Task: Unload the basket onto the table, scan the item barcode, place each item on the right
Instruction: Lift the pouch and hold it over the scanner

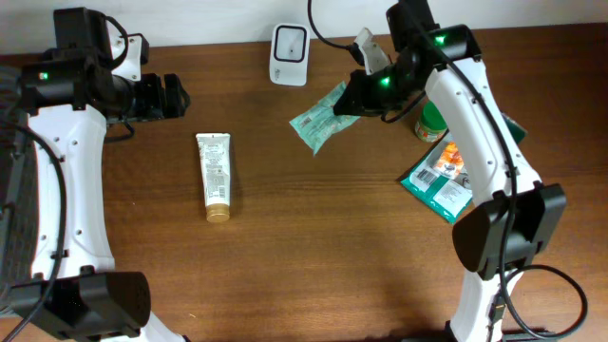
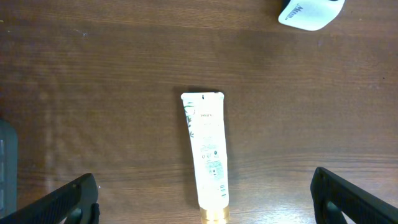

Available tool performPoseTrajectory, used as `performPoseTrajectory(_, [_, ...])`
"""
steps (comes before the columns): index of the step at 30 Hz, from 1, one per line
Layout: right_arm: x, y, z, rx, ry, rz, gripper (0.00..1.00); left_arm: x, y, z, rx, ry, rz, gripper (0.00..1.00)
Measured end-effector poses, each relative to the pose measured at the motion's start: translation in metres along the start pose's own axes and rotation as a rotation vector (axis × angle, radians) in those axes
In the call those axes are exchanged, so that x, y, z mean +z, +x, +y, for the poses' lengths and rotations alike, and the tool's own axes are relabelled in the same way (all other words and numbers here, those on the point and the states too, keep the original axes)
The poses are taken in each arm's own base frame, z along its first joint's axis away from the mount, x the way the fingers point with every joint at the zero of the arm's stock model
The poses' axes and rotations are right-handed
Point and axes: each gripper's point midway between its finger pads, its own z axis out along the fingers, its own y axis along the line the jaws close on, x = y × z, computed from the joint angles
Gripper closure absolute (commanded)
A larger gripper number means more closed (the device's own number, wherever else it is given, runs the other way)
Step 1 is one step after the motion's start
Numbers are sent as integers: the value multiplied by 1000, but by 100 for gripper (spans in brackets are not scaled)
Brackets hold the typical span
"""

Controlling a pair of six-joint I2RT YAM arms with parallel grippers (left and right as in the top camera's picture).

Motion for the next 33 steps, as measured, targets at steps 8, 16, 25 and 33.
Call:
performPoseTrajectory(8, [-24, -8, 27, -17, -52, -44, 96, 0, 0, 0, 0, 0, 0, 1])
performPoseTrajectory(16, [-51, -74, 41, -210, 261, -349, 96, 0, 0, 0, 0, 0, 0, 1])
performPoseTrajectory(25, [-39, -178, 68, -610, 695, -749, 96, 0, 0, 0, 0, 0, 0, 1])
performPoseTrajectory(33, [47, -225, 16, -1021, 956, -680, 96, 0, 0, 0, 0, 0, 0, 1])
